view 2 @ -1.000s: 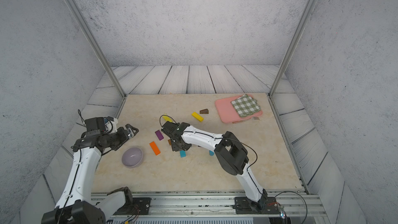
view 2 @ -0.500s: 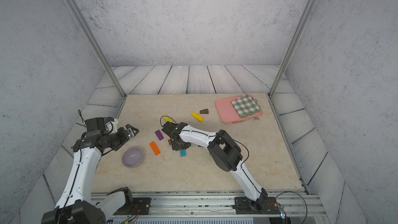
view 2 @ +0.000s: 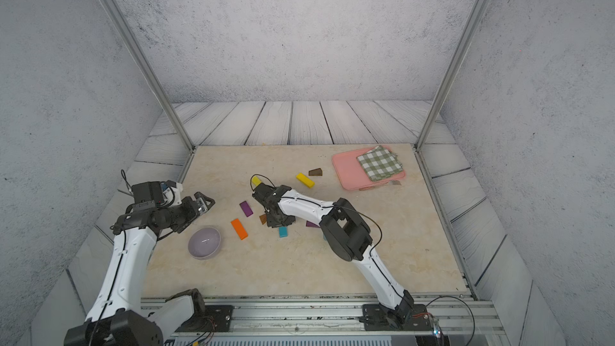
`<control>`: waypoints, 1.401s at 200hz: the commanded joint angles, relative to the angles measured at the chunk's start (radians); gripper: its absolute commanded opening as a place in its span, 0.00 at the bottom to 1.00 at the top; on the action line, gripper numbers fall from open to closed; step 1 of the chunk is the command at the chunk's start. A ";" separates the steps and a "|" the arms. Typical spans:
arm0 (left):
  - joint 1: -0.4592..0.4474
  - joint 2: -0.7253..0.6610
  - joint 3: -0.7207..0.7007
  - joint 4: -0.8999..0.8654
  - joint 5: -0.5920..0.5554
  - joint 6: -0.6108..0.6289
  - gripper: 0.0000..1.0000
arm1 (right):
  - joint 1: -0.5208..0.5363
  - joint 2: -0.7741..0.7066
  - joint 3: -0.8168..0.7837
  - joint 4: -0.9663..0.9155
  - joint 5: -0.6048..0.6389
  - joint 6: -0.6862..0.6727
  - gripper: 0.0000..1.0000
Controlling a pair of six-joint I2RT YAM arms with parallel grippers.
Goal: Assemble a small pinwheel with building blocks
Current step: Assemble the building block at the center of the board.
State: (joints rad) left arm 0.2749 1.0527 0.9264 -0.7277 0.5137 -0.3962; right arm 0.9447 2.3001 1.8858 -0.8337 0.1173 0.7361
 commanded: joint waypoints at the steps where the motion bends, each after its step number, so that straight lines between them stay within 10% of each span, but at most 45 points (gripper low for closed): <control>1: 0.009 -0.003 -0.010 0.002 0.009 0.013 0.96 | -0.002 0.034 0.005 -0.021 -0.011 0.000 0.24; 100: 0.010 0.003 -0.003 -0.017 -0.024 0.019 0.96 | -0.005 -0.014 0.008 -0.038 -0.008 -0.008 0.52; 146: -0.085 0.056 0.027 -0.077 -0.126 0.019 0.96 | -0.005 -0.200 -0.057 -0.050 0.009 -0.065 1.00; 187: -0.418 0.135 0.028 -0.076 -0.354 -0.252 0.96 | -0.016 -0.485 -0.259 -0.063 0.179 -0.125 0.99; 280: -0.600 0.386 -0.020 0.035 -0.535 -0.458 0.92 | -0.298 -0.969 -0.668 0.021 0.141 -0.281 0.99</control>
State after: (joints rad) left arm -0.2794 1.3804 0.9241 -0.7059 0.0544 -0.7876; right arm 0.6624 1.3510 1.2495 -0.8238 0.2470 0.5282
